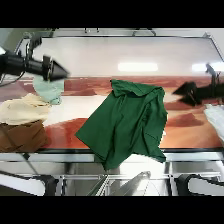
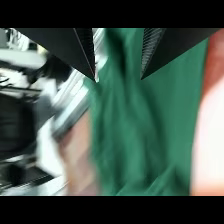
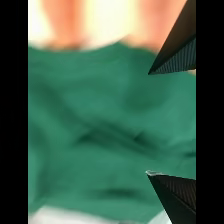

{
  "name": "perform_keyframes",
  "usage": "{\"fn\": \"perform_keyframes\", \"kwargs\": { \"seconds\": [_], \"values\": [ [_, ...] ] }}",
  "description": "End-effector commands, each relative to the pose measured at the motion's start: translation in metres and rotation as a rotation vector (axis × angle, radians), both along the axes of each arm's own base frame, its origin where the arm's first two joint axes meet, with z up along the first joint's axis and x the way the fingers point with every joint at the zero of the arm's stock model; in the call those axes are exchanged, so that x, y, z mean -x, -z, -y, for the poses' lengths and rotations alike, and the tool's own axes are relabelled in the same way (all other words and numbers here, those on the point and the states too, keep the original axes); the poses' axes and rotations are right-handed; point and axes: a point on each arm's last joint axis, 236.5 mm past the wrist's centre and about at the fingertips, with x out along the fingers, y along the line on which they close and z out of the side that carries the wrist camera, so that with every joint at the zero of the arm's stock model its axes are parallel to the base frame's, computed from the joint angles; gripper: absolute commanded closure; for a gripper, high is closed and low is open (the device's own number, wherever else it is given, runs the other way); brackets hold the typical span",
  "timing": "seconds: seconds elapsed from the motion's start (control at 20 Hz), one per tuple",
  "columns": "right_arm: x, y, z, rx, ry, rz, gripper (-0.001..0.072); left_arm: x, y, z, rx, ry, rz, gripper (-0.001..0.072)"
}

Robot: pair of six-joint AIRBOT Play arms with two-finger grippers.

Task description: Fold the shirts.

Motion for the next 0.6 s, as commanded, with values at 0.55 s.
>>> {"fn": "perform_keyframes", "kwargs": {
  "seconds": [0.55],
  "values": [
    [0.091, 0.114, -0.067, -0.076, 0.042, -0.213, 0.0276, 0.15, 0.199, 0.008, -0.27, -0.041, -0.468, 0.0369]
  ]
}}
